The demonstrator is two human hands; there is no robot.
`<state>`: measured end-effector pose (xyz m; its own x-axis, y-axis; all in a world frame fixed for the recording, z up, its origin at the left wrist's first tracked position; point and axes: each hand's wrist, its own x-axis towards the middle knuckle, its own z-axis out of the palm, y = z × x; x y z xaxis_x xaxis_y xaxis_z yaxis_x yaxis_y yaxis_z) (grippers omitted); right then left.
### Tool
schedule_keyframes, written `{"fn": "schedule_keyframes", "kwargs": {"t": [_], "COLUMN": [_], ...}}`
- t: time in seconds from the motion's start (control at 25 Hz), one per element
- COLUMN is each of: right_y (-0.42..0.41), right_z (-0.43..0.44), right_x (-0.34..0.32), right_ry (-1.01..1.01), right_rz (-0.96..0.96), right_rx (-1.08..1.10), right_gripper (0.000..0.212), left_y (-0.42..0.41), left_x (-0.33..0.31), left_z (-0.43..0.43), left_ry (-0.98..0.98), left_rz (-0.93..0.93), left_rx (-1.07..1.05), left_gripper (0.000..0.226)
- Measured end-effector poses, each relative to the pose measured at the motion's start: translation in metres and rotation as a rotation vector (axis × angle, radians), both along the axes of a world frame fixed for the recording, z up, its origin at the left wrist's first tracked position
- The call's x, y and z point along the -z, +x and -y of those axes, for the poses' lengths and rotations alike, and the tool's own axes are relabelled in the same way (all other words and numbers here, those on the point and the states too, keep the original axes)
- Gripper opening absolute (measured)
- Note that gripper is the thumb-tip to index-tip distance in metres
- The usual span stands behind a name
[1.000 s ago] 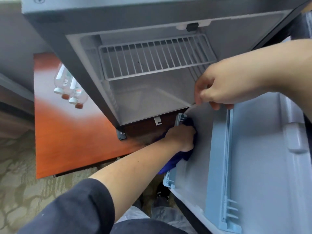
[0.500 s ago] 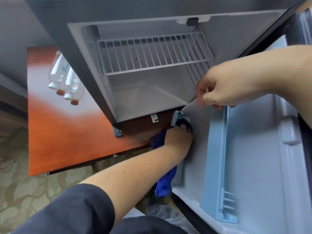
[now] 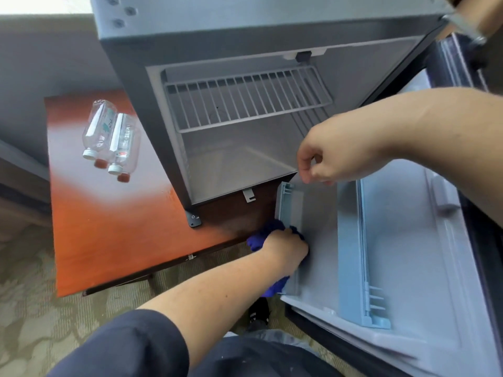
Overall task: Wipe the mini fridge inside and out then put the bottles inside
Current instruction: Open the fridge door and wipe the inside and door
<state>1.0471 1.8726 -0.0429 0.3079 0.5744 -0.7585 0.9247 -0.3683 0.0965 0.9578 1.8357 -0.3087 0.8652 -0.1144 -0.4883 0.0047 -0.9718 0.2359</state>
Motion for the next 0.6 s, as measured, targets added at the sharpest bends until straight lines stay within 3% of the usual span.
{"fn": "schedule_keyframes", "kwargs": {"t": [0.08,0.2,0.4,0.52,0.6], "right_y": [-0.002,-0.001,0.006,0.012,0.014], "right_z": [-0.003,-0.002,0.004,0.009,0.010], "right_x": [0.001,0.008,0.009,0.005,0.003], "right_ry": [0.070,0.140,0.286,0.362,0.403], "right_rz": [-0.016,-0.026,-0.042,-0.062,-0.072], "right_rx": [0.029,0.072,0.172,0.229,0.264], "right_gripper": [0.025,0.026,0.026,0.027,0.027], "left_y": [-0.016,-0.028,-0.010,0.029,0.048], "left_x": [0.005,0.000,-0.019,-0.048,-0.057], "left_z": [0.003,0.000,-0.029,-0.045,-0.043], "left_ry": [-0.052,-0.194,-0.745,-1.327,-1.552], "left_rz": [0.008,-0.005,0.223,0.228,0.181], "left_rx": [0.075,0.009,-0.607,-0.993,-1.193], "left_gripper": [0.035,0.032,0.064,0.058,0.052]}}
